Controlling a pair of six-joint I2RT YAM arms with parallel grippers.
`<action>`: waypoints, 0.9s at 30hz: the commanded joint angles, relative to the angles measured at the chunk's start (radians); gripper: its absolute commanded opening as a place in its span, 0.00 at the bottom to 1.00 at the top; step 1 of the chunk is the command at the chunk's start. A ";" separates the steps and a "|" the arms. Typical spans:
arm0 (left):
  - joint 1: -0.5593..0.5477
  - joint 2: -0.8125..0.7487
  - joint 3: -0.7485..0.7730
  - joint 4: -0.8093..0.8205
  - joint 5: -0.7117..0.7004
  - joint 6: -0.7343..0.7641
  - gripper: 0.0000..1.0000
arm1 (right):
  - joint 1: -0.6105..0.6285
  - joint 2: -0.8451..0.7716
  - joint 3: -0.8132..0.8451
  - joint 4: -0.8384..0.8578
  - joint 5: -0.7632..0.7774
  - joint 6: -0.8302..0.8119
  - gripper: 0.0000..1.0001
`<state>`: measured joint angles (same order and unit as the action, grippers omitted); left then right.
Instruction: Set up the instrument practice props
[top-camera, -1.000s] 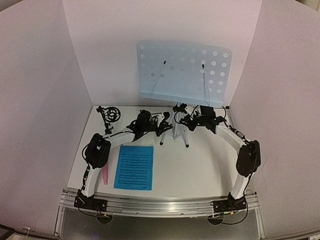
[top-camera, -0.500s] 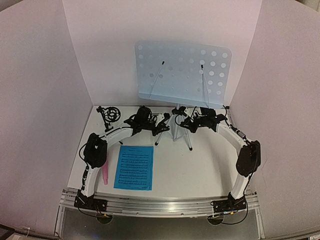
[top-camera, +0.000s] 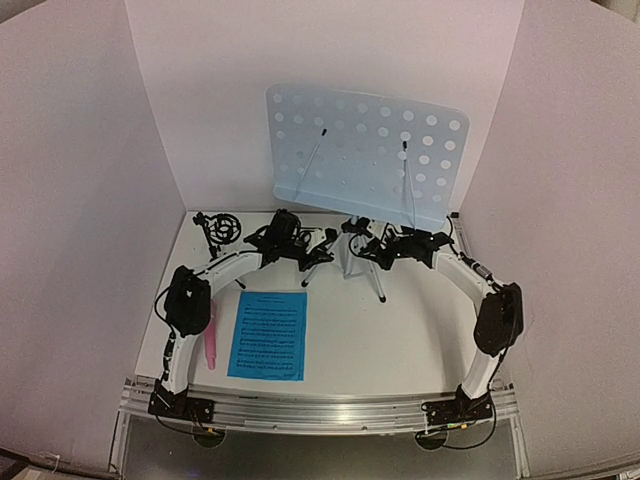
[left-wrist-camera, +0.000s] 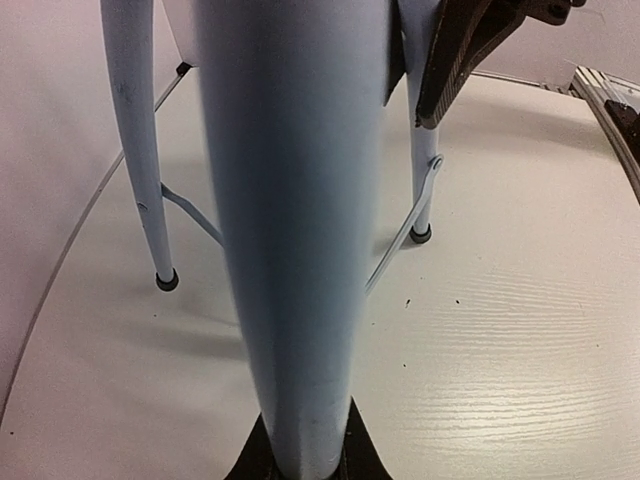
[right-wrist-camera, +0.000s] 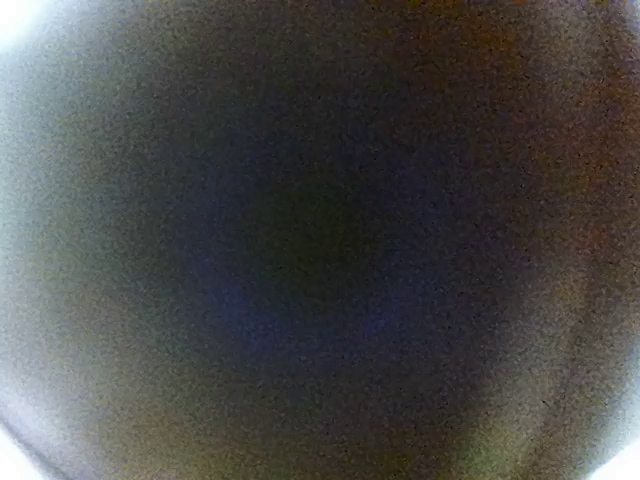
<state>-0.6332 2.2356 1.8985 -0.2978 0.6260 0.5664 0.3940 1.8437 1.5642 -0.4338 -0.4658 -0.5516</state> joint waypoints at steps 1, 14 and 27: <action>0.142 -0.074 0.080 -0.214 -0.113 0.161 0.00 | -0.082 0.061 0.018 -0.369 0.125 0.059 0.00; 0.158 -0.036 0.075 -0.215 -0.125 0.153 0.00 | -0.081 0.147 0.172 -0.506 0.116 0.041 0.00; 0.168 0.026 0.070 -0.110 -0.125 0.153 0.00 | -0.019 0.219 0.235 -0.349 0.165 0.160 0.00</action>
<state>-0.5806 2.2542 1.9606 -0.4504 0.6451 0.5959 0.4144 2.0027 1.8028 -0.6216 -0.5128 -0.5187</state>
